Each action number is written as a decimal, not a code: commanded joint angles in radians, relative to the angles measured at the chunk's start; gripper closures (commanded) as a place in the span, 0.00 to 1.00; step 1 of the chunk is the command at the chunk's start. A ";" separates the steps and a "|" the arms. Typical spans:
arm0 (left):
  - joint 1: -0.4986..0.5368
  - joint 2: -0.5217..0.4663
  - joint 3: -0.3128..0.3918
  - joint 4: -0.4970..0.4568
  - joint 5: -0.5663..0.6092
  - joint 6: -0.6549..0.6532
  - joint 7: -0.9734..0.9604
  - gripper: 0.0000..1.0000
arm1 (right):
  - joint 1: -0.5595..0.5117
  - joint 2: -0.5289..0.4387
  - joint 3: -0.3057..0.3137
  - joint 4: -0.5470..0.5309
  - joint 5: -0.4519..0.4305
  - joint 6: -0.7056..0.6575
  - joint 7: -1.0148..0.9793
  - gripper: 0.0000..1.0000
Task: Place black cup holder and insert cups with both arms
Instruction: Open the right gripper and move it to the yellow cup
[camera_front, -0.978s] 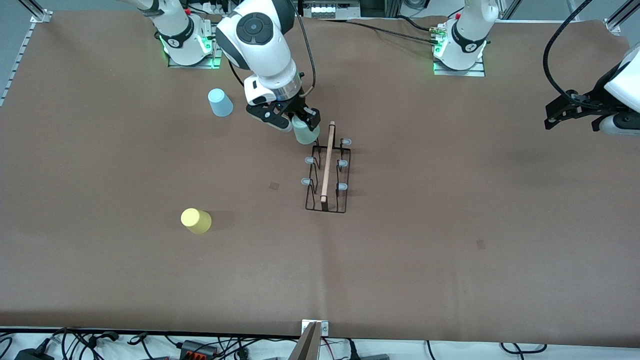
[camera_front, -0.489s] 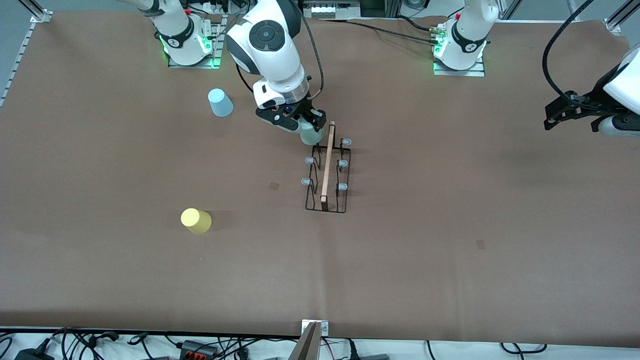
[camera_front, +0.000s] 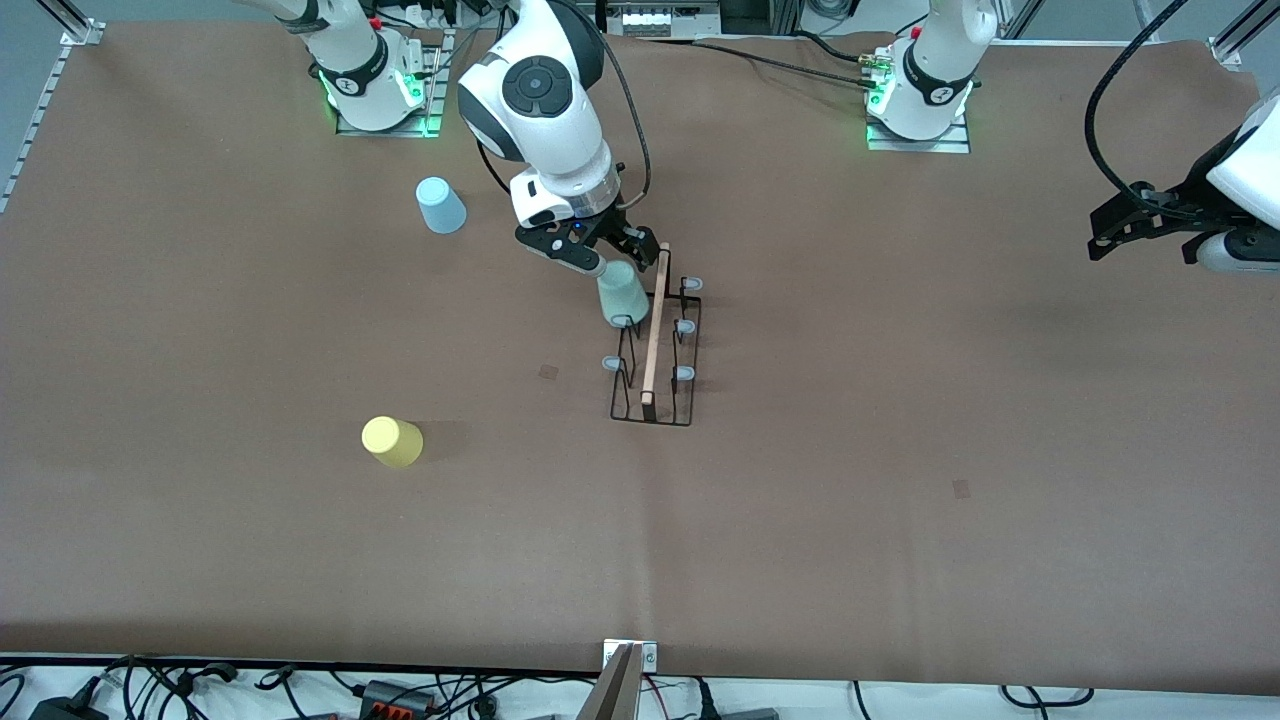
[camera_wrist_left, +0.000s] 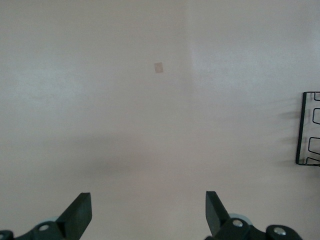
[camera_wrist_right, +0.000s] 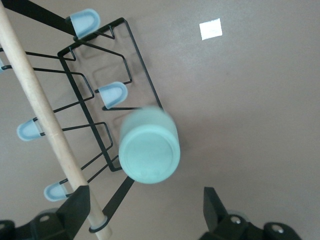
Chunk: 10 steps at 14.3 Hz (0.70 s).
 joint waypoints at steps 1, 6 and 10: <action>-0.001 0.013 0.005 0.031 -0.019 -0.022 0.014 0.00 | -0.007 -0.011 -0.007 0.027 -0.019 -0.026 -0.007 0.00; -0.001 0.013 0.005 0.031 -0.019 -0.022 0.014 0.00 | -0.154 -0.117 -0.077 0.020 -0.021 -0.312 -0.451 0.00; -0.001 0.013 0.005 0.031 -0.019 -0.022 0.015 0.00 | -0.260 -0.100 -0.218 0.006 -0.044 -0.320 -0.870 0.00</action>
